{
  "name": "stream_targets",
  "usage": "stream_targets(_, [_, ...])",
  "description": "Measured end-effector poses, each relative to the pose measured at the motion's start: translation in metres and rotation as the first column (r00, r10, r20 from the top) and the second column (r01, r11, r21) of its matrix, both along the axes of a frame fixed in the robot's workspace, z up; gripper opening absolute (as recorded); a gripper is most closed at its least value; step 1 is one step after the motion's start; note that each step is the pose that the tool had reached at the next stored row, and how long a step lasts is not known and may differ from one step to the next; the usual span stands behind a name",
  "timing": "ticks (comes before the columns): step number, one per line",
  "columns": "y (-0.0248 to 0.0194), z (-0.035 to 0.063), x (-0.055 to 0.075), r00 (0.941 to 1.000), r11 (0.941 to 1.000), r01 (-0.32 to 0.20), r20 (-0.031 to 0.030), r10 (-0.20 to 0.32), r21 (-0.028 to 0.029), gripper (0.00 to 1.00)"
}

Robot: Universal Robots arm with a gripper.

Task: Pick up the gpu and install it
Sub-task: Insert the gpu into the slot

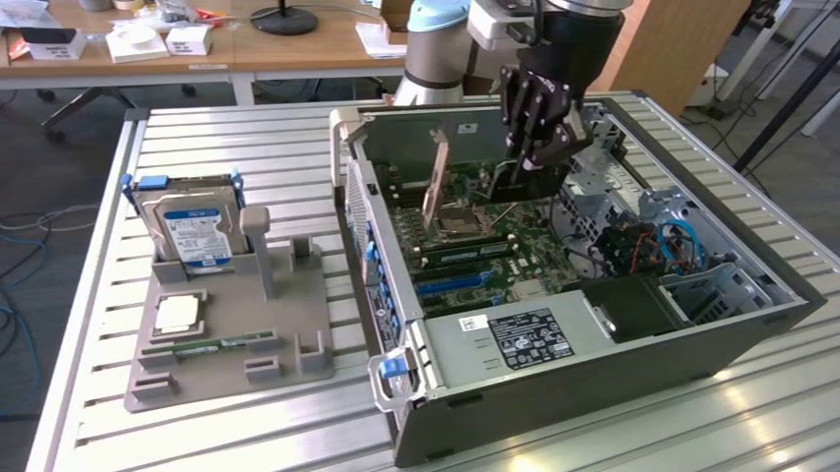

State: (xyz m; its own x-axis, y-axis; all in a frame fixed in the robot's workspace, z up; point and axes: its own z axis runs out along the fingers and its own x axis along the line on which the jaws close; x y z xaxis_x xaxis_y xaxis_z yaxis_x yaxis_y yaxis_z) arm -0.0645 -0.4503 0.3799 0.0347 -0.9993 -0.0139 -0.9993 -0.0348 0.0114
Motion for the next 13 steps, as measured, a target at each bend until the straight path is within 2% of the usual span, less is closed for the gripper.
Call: stream_targets(13, [0.0,-0.0081,0.0,1.0,1.0,0.0,0.0,0.0,0.0,0.26])
